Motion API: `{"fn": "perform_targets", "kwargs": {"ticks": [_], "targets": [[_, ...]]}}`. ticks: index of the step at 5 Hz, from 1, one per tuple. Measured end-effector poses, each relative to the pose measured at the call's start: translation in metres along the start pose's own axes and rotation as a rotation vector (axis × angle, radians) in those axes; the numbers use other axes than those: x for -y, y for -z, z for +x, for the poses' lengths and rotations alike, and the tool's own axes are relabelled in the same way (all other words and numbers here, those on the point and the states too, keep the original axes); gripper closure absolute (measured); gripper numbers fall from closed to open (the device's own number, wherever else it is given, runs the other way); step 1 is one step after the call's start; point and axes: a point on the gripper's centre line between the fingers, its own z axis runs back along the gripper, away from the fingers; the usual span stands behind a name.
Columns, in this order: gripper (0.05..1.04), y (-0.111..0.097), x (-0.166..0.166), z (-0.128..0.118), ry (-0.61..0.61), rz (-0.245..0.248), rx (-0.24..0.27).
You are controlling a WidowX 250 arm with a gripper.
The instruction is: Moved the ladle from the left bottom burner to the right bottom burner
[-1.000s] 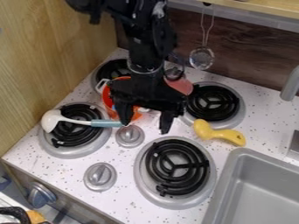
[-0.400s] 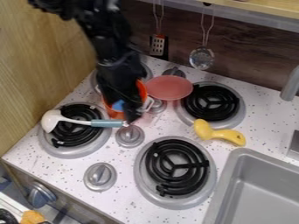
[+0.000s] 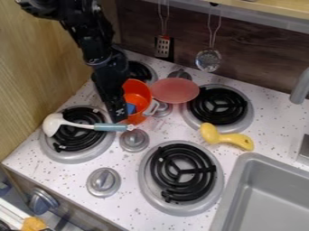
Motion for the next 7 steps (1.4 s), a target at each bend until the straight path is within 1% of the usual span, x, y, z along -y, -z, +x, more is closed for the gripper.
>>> {"fn": "perform_targets", "kwargs": {"ticks": [1, 2, 3, 4, 5, 6, 7], "targets": [[0.083, 0.009, -0.005, -0.008, 0.026, 0.044, 0.010], [0.083, 0.015, -0.007, -0.012, 0.045, 0.052, 0.003], [0.083, 0.026, -0.008, -0.018, 0.034, 0.031, 0.003], [0.083, 0.037, -0.007, -0.024, 0.025, 0.004, -0.013], [0.083, 0.044, -0.008, -0.025, 0.019, 0.011, -0.012], [0.136, 0.052, -0.009, -0.026, 0.025, 0.013, -0.007], [0.418, 0.055, -0.010, -0.025, 0.041, 0.022, 0.008]]}}
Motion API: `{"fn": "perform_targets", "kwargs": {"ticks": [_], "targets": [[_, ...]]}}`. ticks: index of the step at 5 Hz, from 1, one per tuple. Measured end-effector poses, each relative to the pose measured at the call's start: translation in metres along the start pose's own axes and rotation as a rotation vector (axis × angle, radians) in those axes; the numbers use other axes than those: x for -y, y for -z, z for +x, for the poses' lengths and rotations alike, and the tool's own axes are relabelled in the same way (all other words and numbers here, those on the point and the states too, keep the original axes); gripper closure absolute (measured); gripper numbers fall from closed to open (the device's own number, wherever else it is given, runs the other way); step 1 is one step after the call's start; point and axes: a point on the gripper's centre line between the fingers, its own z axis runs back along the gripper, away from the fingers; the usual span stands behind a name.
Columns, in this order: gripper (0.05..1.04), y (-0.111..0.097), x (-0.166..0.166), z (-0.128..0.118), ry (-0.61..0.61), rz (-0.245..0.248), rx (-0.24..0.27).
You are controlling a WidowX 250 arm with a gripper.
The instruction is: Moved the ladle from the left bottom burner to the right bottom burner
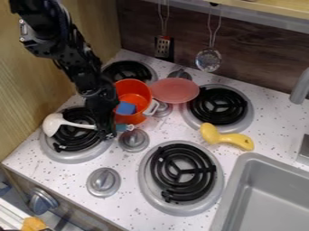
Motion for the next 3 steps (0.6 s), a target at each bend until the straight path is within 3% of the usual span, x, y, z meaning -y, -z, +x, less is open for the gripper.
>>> {"fn": "perform_targets", "kwargs": {"ticks": [1, 2, 3], "targets": [[0.694, 0.0015, -0.0014, -0.0022, -0.015, 0.028, -0.003], [0.812, 0.0020, -0.0009, -0.0021, -0.003, 0.044, -0.016], [0.827, 0.0001, 0.0031, -0.0029, 0.009, 0.022, -0.045]]}}
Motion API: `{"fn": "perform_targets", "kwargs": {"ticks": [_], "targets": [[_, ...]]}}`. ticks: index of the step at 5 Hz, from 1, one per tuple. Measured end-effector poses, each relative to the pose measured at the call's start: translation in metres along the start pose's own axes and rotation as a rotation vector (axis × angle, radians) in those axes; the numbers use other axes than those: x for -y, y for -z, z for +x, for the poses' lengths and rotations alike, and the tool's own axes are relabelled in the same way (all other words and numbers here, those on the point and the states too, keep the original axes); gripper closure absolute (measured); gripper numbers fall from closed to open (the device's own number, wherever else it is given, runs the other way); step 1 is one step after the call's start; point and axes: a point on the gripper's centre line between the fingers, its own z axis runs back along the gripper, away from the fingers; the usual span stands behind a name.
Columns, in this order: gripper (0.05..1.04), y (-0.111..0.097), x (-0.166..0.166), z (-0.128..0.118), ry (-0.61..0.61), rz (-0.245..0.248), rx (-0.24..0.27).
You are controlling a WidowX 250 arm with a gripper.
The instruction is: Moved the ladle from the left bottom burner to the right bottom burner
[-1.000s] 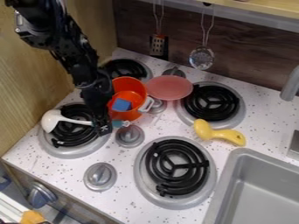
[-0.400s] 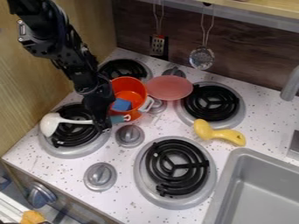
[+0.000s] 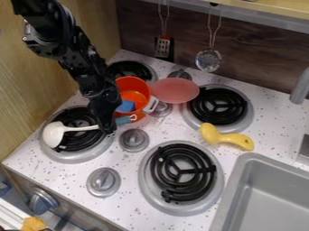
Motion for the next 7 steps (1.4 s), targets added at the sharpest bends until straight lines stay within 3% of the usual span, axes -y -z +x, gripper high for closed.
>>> {"fn": "perform_targets", "kwargs": {"ticks": [1, 3, 4, 5, 7], "targets": [[0.837, -0.012, 0.008, -0.001, 0.014, -0.071, -0.034], [0.839, -0.036, 0.027, 0.013, 0.146, -0.112, -0.077], [0.839, -0.060, 0.031, 0.032, 0.191, -0.113, -0.101], [0.839, -0.073, 0.039, 0.056, 0.116, -0.123, -0.096], [0.839, -0.082, 0.069, 0.119, 0.011, -0.120, -0.023]]}}
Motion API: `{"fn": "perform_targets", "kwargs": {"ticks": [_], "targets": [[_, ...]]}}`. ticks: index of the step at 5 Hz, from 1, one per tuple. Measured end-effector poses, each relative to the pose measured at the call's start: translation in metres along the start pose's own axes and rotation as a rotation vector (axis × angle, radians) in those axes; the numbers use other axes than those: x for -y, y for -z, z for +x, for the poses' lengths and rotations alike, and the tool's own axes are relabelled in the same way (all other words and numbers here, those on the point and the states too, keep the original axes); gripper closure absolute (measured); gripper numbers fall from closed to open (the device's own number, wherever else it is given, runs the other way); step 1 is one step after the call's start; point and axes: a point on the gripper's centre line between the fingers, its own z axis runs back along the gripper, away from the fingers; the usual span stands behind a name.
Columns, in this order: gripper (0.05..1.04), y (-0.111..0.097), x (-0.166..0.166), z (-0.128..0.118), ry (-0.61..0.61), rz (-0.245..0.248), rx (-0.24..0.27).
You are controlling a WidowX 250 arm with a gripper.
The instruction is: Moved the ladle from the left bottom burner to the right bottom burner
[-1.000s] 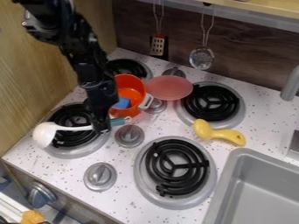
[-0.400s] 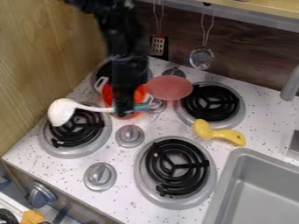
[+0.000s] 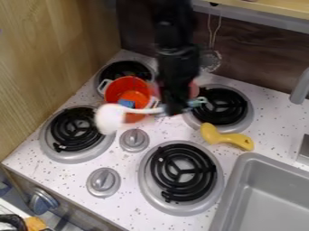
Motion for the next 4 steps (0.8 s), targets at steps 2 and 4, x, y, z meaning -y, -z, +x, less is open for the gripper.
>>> {"fn": "perform_targets", "kwargs": {"ticks": [2, 4], "targets": [[0.839, 0.015, 0.017, 0.040, -0.095, -0.022, 0.007], [0.839, 0.035, 0.021, 0.055, 0.120, -0.080, 0.053]]}}
